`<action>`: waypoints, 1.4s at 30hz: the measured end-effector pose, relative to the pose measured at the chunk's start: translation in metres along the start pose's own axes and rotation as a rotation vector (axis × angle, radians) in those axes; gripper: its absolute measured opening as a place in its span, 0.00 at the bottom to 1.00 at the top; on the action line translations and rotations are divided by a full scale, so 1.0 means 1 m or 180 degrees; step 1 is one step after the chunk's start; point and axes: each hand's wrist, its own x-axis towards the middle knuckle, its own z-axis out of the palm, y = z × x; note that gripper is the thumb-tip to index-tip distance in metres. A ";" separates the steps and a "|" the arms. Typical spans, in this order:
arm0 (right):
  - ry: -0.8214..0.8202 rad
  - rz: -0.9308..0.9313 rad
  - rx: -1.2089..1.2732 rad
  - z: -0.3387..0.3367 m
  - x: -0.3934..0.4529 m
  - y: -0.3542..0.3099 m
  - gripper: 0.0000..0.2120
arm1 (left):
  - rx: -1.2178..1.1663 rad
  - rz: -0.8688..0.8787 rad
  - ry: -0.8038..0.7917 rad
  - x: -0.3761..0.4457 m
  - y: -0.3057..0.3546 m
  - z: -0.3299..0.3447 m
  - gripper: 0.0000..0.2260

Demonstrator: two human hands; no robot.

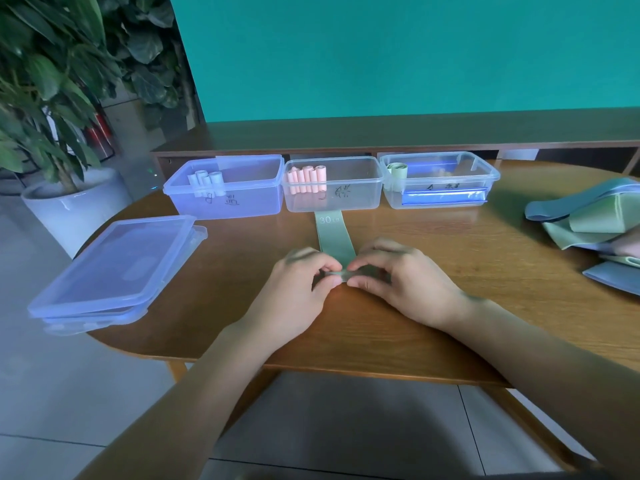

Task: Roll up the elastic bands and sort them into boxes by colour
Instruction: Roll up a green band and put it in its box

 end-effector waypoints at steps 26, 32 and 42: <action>-0.0110 -0.0266 0.0127 0.002 0.028 0.030 0.13 | 0.0268 -0.0219 -0.0050 0.014 -0.008 0.002 0.15; -0.0121 -0.0145 0.0096 0.004 0.030 0.032 0.13 | 0.0267 -0.0163 -0.0021 0.017 -0.006 0.002 0.10; -0.0261 0.0036 -0.0073 0.003 0.031 0.029 0.16 | 0.0235 -0.0239 -0.0023 0.019 -0.009 0.002 0.11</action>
